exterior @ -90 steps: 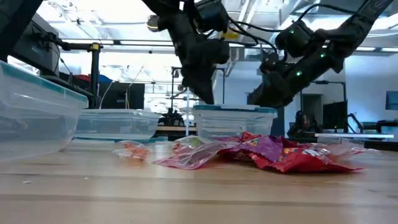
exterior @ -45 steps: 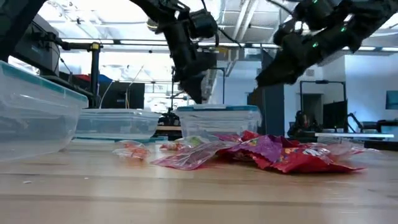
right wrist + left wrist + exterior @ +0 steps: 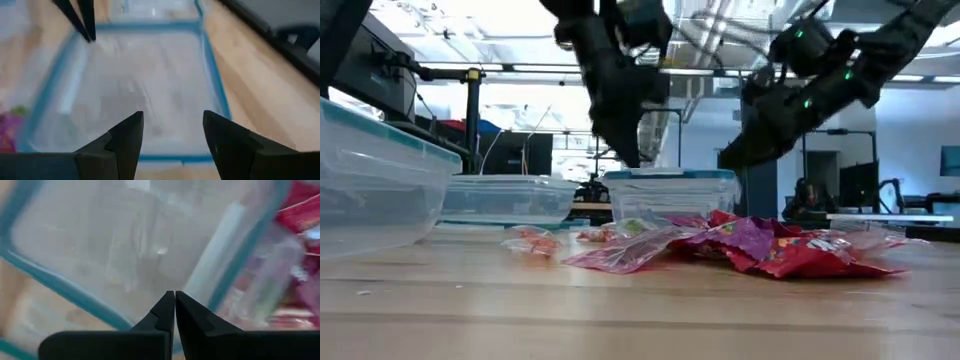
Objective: Sort candy
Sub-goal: Open the top right transparent bin
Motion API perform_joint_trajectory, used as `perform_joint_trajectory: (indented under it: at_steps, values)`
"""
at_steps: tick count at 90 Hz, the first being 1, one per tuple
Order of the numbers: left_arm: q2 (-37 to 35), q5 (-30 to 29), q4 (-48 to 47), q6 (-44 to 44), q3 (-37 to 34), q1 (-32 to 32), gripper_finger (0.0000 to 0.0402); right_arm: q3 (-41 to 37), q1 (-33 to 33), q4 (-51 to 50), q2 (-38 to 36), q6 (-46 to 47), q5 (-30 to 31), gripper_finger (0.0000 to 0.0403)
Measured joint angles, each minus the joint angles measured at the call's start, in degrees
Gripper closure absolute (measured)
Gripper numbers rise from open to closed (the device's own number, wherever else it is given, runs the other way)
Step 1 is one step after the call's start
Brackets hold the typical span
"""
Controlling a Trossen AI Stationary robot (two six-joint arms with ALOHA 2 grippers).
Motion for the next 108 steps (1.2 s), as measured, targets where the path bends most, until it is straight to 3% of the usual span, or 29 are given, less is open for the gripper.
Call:
perform_joint_trajectory:
  at_steps: [30,55,77,85,102,108]
  values:
    - [-0.2,-1.4,5.9,2.9,-2.9,4.8,0.0402,0.0,1.8,-2.6,-1.7,4.3,-1.8,0.0210]
    - [-0.4,-1.5,9.0,5.8,-3.1,9.5,0.0402,0.0,2.2,-4.6,-14.6,2.8,-1.7,0.0210]
    - [-3.5,-1.5,7.9,3.2,0.4,8.6,0.0402,-3.0,5.6,-16.0,-23.9,8.8,-3.1,0.0210]
    - [-4.2,-1.3,9.8,3.5,0.8,7.2,0.0402,-8.1,8.1,-11.1,-23.2,12.6,-4.4,0.0210]
    - [-2.6,1.2,15.3,5.1,0.9,6.0,0.0402,-19.2,7.5,15.6,-15.8,17.2,-6.9,0.0210]
    - [-0.4,2.7,16.8,5.7,0.8,6.0,0.0402,-20.7,6.3,20.8,-12.3,16.3,-6.9,0.0210]
